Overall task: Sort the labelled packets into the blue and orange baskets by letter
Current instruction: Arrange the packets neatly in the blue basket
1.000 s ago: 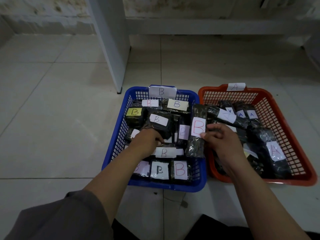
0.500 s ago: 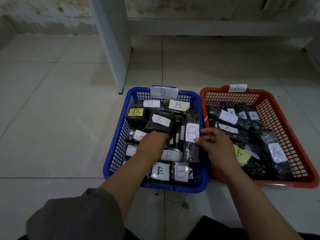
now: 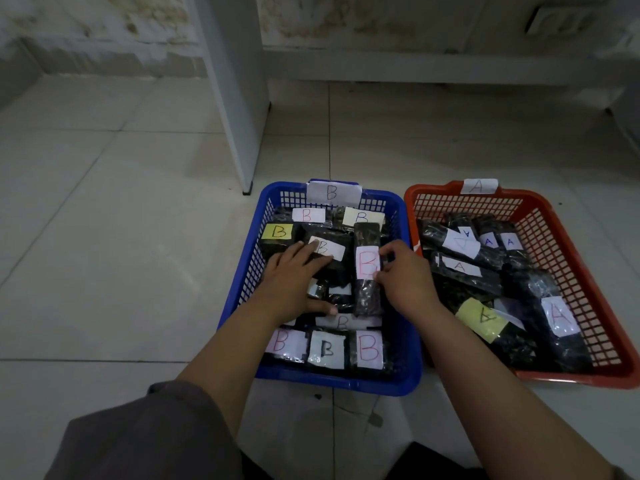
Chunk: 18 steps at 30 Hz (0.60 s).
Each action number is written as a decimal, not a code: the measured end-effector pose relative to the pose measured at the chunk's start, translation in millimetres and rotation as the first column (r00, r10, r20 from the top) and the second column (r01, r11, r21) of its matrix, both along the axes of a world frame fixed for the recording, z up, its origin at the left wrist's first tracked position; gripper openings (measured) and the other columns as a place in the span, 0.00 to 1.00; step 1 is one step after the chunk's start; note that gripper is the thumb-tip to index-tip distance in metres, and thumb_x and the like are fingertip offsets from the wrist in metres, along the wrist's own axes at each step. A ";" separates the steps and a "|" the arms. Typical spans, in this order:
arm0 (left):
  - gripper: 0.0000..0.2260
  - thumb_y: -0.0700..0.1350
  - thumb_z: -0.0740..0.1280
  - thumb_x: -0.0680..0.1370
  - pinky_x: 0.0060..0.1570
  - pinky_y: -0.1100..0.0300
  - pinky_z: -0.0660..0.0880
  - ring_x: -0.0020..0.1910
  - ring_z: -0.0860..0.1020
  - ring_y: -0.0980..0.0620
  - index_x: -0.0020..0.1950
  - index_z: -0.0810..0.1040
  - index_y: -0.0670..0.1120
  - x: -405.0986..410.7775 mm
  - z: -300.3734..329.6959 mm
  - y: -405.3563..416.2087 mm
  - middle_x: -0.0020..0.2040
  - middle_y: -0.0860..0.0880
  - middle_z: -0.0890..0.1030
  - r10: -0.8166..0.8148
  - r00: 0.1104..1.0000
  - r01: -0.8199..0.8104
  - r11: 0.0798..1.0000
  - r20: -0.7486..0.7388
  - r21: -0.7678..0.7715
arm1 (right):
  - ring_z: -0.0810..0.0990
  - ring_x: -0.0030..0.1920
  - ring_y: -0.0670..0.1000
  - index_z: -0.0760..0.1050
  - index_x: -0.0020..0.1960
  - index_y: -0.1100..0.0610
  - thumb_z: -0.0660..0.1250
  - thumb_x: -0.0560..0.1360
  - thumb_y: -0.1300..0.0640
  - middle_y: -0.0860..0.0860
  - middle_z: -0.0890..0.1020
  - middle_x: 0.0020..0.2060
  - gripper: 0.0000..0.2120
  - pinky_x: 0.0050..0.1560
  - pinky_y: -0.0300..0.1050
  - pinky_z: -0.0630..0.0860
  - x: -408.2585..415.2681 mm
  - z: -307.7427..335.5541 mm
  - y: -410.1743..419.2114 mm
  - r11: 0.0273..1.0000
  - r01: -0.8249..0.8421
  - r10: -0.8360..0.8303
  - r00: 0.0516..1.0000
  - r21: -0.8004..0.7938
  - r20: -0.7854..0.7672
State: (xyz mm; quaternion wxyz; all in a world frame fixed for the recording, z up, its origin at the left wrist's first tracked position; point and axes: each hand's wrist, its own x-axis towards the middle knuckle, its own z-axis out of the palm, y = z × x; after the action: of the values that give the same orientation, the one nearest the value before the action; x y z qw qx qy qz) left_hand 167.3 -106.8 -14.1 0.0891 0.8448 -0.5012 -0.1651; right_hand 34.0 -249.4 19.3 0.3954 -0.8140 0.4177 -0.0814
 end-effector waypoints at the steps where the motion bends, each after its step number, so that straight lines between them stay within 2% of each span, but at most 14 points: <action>1: 0.39 0.63 0.73 0.65 0.72 0.48 0.44 0.76 0.45 0.51 0.73 0.61 0.58 -1.3 0.8 -0.2 0.77 0.53 0.51 0.000 1.000 -0.001 0.999 -0.014 -0.043 | 0.76 0.42 0.50 0.71 0.57 0.56 0.67 0.74 0.66 0.53 0.77 0.43 0.14 0.32 0.35 0.68 -0.6 -0.1 -1.6 1.000 0.014 -0.014 1.000 0.002 0.017; 4: 0.35 0.57 0.76 0.64 0.71 0.52 0.45 0.75 0.50 0.51 0.68 0.67 0.58 -6.3 1.1 -4.5 0.75 0.51 0.56 -0.026 1.000 0.027 0.995 0.017 -0.094 | 0.76 0.43 0.49 0.71 0.58 0.56 0.67 0.74 0.66 0.53 0.77 0.45 0.14 0.31 0.32 0.65 -4.4 -0.1 -3.1 1.000 0.009 -0.009 0.999 -0.005 0.034; 8: 0.32 0.55 0.77 0.64 0.70 0.51 0.51 0.73 0.53 0.49 0.65 0.69 0.57 -11.1 -3.7 -7.8 0.73 0.51 0.59 0.030 0.996 -0.019 0.992 0.085 -0.121 | 0.75 0.38 0.46 0.71 0.55 0.54 0.68 0.74 0.66 0.50 0.77 0.40 0.13 0.30 0.32 0.66 -6.6 -3.5 4.9 1.000 -0.017 0.017 1.000 -0.008 0.018; 10: 0.32 0.55 0.77 0.64 0.69 0.51 0.52 0.72 0.54 0.48 0.65 0.69 0.55 -14.4 -4.3 -11.4 0.72 0.50 0.61 0.044 0.987 -0.027 0.993 0.153 -0.113 | 0.76 0.38 0.47 0.70 0.55 0.54 0.66 0.75 0.66 0.50 0.76 0.39 0.12 0.30 0.35 0.67 -5.0 -7.8 11.4 0.997 -0.039 0.037 0.999 -0.062 -0.034; 13: 0.33 0.55 0.76 0.64 0.69 0.51 0.53 0.72 0.56 0.48 0.66 0.68 0.54 -16.7 -5.3 -15.0 0.71 0.49 0.62 0.064 0.974 -0.041 0.993 0.219 -0.107 | 0.73 0.37 0.50 0.68 0.55 0.57 0.59 0.76 0.68 0.54 0.76 0.41 0.10 0.34 0.42 0.70 0.5 -13.0 18.7 0.973 -0.090 0.062 0.989 -0.211 -0.136; 15: 0.33 0.56 0.75 0.65 0.68 0.52 0.54 0.71 0.58 0.49 0.66 0.68 0.53 -15.1 -7.4 -12.7 0.70 0.50 0.63 0.073 0.974 -0.047 0.991 0.216 -0.126 | 0.74 0.39 0.52 0.68 0.56 0.59 0.55 0.76 0.69 0.56 0.77 0.42 0.11 0.37 0.42 0.69 4.7 -13.1 18.7 0.963 -0.105 0.064 0.984 -0.248 -0.168; 18: 0.29 0.56 0.73 0.68 0.65 0.54 0.60 0.68 0.63 0.50 0.66 0.68 0.53 -10.9 -6.6 -11.5 0.67 0.51 0.67 0.078 0.986 -0.051 0.983 0.151 -0.176 | 0.74 0.40 0.53 0.70 0.54 0.61 0.55 0.77 0.69 0.58 0.79 0.45 0.09 0.38 0.42 0.69 8.5 -12.6 12.0 0.960 -0.122 0.068 0.974 -0.251 -0.215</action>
State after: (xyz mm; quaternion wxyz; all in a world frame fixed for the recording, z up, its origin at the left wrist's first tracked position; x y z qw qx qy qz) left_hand 156.4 -118.3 -20.7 0.1272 0.8601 -0.4914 -0.0513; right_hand 42.4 -237.4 6.7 0.2427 -0.8823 0.4020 -0.0326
